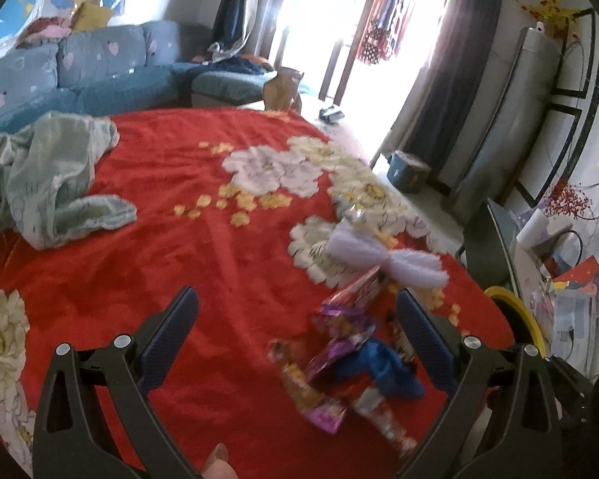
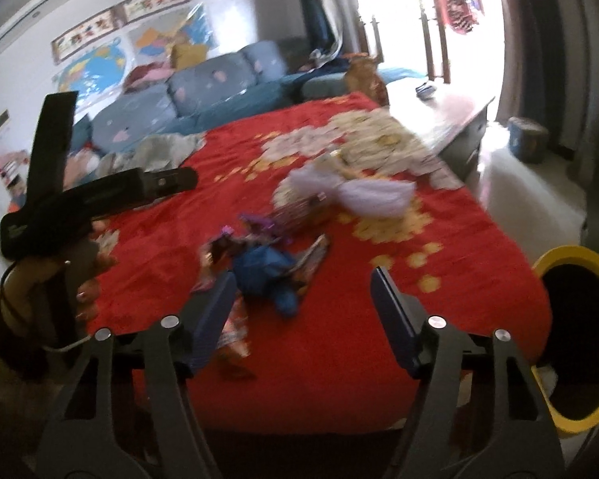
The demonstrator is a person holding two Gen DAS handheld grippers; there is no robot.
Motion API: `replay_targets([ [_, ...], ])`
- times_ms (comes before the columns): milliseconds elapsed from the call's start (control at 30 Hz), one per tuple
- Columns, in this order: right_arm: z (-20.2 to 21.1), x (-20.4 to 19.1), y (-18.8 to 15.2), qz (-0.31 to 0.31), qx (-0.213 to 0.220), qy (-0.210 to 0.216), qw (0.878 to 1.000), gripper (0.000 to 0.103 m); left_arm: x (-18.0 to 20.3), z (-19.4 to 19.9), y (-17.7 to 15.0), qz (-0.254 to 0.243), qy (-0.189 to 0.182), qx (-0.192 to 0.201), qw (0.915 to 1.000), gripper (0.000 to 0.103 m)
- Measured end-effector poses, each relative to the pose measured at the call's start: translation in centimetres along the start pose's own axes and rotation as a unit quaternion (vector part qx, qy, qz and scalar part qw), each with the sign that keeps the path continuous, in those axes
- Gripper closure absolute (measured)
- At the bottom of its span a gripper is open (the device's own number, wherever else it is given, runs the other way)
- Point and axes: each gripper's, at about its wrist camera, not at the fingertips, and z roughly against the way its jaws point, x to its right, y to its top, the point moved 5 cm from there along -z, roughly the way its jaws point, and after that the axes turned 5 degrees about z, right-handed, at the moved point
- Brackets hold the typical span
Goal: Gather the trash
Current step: 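Close the right gripper on the red snack wrapper while the left gripper grasps the brown-pink wrapper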
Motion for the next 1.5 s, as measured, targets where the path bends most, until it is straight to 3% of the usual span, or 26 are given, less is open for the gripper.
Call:
replay_targets([
  [233,-1.6,-2.4,-1.2,0.018,-0.035,0.035,0.999,0.048,-2.0,-0.8,-2.2,0.012,-0.012,-0.048,0.9987,0.009],
  [467,-3.2,-3.6,-2.5,0.028,-0.068,0.052,0.996,0.052,-2.1,-2.5,-4.4,0.032,-0.048,-0.107,0.9926,0.036],
  [667,-4.8,-4.2,-3.7,0.03,-0.101,0.062,0.992,0.063,-1.6,-3.8,-6.0,0.044,-0.075,-0.148,0.9852,0.045],
  [800,-5.6,-4.4,-4.6,0.029,-0.119,0.064,0.99,0.073,-1.6,-4.2,-6.3,0.054,-0.081,-0.154,0.9833,0.05],
  [933,-5.7,-4.1,-4.7,0.028,-0.12,0.062,0.99,0.084,-1.5,-4.4,-6.5,0.056,-0.088,-0.158,0.9819,0.063],
  [1233,-5.4,-3.9,-4.3,0.027,-0.111,0.062,0.992,0.087,-1.9,-3.3,-6.1,0.055,-0.094,-0.161,0.9809,0.085],
  [1500,-4.1,-3.8,-3.2,0.031,-0.086,0.064,0.994,0.087,-2.7,-0.7,-4.1,0.049,-0.082,-0.122,0.9879,0.087],
])
